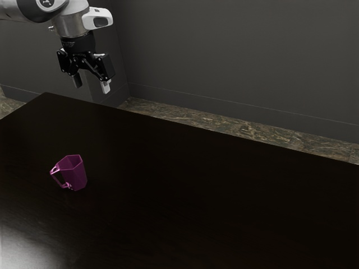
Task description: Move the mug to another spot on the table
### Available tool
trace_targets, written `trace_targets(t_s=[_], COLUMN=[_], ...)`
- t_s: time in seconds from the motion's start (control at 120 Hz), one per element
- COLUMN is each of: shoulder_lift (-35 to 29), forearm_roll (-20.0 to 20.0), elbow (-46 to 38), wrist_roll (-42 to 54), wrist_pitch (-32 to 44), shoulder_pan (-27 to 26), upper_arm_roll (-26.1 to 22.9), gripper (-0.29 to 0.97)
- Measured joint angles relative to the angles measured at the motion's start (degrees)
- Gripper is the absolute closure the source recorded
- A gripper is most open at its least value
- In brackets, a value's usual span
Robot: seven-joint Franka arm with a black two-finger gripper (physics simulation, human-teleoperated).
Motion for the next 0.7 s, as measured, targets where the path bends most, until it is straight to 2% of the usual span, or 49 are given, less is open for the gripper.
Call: trace_targets(t_s=[0.4,0.525,0.7], shoulder_lift=[-0.6,-3.0,-10.8], forearm_roll=[0.7,1.0,1.2], elbow=[-0.1,-6.7,-21.5], wrist_roll=[2.3,6.9,16.5], wrist_pitch=[-1.8,-0.5,7.3], shoulder_pan=[-0.1,0.0,0.0], upper_arm_roll=[0.2,0.5,1.8], gripper=[0.0,0.01,0.01])
